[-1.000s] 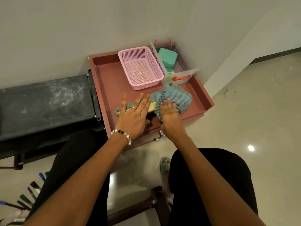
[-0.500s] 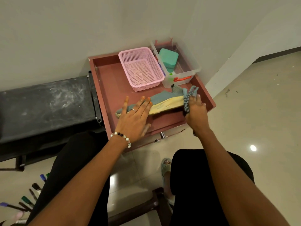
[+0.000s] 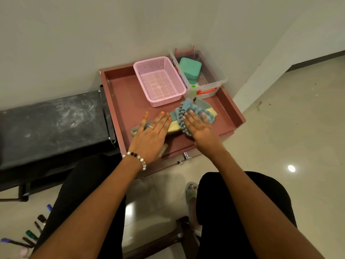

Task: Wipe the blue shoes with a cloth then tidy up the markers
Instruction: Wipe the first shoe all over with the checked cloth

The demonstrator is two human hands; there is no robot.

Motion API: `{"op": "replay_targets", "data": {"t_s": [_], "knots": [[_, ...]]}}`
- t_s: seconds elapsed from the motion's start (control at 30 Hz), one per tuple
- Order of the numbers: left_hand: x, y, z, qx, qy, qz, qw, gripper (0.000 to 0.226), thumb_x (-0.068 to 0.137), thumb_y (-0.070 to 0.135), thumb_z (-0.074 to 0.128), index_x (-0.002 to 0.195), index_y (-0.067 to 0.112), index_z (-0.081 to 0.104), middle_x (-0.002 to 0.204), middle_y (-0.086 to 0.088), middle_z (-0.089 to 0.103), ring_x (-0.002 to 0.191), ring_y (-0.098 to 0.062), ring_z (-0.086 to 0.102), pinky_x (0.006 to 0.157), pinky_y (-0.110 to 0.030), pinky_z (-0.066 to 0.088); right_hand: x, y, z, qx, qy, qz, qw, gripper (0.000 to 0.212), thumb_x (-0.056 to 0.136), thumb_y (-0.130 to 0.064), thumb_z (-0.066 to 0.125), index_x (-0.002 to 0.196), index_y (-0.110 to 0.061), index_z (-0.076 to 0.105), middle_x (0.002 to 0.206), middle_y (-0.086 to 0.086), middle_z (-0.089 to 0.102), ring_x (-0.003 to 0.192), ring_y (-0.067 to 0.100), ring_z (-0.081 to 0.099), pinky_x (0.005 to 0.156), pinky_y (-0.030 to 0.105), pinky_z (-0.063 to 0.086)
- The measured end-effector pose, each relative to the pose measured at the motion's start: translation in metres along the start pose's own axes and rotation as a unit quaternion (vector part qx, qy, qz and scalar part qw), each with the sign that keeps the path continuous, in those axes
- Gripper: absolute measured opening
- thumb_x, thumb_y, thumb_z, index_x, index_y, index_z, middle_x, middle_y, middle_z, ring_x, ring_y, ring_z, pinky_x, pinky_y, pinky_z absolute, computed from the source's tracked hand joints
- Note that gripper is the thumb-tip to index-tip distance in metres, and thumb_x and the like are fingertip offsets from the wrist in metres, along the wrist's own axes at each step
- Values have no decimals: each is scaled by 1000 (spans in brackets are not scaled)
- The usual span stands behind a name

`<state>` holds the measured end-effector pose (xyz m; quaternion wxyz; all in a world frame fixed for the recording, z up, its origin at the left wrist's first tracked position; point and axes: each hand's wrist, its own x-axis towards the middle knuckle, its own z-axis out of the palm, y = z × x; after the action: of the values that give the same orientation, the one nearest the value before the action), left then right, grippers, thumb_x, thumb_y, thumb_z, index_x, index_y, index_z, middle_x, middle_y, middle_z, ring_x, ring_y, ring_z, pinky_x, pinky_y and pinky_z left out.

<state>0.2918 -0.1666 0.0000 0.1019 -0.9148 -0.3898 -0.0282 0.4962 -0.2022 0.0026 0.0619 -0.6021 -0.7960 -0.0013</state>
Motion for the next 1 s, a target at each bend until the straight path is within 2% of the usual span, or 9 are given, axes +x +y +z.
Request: {"op": "replay_targets", "data": {"t_s": [0.13, 0.27, 0.43, 0.53, 0.67, 0.73, 0.8, 0.9, 1.0], "knots": [[1, 0, 0, 1, 2, -1, 1000, 88, 72, 41, 71, 144, 6, 36, 150, -9, 37, 140, -20, 33, 116, -56, 16, 6, 13, -3, -43, 18, 33, 998, 54, 65, 3, 57, 120, 4, 61, 123, 21, 61, 116, 38, 57, 97, 66, 30], [2, -2, 3, -10, 2, -3, 1000, 85, 73, 38, 69, 145, 6, 36, 150, -9, 38, 140, -20, 34, 117, -52, 16, 9, 13, 0, -11, 21, 86, 996, 64, 59, 2, 77, 121, 3, 60, 123, 20, 61, 116, 36, 58, 100, 60, 36], [1, -2, 6, -24, 18, 1, 1000, 81, 74, 34, 68, 144, 5, 38, 148, -10, 41, 137, -22, 39, 116, -48, 22, 12, 23, 1, 42, 52, 144, 987, 56, 62, 1, 59, 118, 6, 61, 119, 26, 62, 111, 41, 60, 96, 57, 42], [1, -1, 7, -31, 26, 2, 999, 81, 74, 35, 68, 143, 5, 39, 147, -11, 42, 136, -23, 40, 116, -47, 24, 13, 19, -1, 93, 69, 186, 976, 65, 57, -7, 47, 120, 7, 60, 122, 28, 59, 115, 43, 56, 99, 57, 42], [0, 0, 10, -40, 46, -4, 998, 72, 79, 35, 66, 140, 5, 43, 144, -10, 47, 133, -23, 45, 113, -45, 27, 17, 16, -6, 114, 114, 245, 956, 60, 63, 7, 45, 122, 7, 58, 125, 27, 57, 118, 41, 54, 103, 50, 40], [-1, 2, 11, -46, 63, -8, 997, 59, 87, 32, 54, 139, 5, 46, 141, -10, 49, 130, -24, 48, 110, -45, 31, 17, 20, -11, 120, 129, 291, 941, 56, 73, 12, 48, 127, 4, 55, 131, 23, 54, 123, 35, 52, 107, 37, 36], [-2, 5, 11, -50, 74, -12, 996, 52, 91, 27, 38, 137, 5, 48, 140, -10, 51, 127, -24, 51, 108, -45, 35, 17, 22, -15, 123, 131, 335, 925, 50, 81, 9, 48, 130, 1, 54, 132, 18, 55, 123, 32, 52, 107, 32, 36], [-5, 10, 14, -43, 98, -14, 994, 50, 91, 20, 35, 137, 6, 50, 140, -9, 51, 125, -23, 53, 105, -43, 39, 17, 14, -17, 100, 84, 366, 922, 49, 86, 3, 48, 135, -1, 47, 137, 17, 51, 125, 33, 49, 107, 37, 38], [-7, 17, 18, -35, 128, -10, 991, 46, 92, 13, 42, 138, 5, 48, 141, -10, 50, 126, -23, 52, 105, -42, 38, 19, -12, -20, 56, -42, 373, 925, 70, 84, -4, 50, 147, 0, 20, 154, 20, 21, 144, 33, 15, 117, 48, 17]]}}
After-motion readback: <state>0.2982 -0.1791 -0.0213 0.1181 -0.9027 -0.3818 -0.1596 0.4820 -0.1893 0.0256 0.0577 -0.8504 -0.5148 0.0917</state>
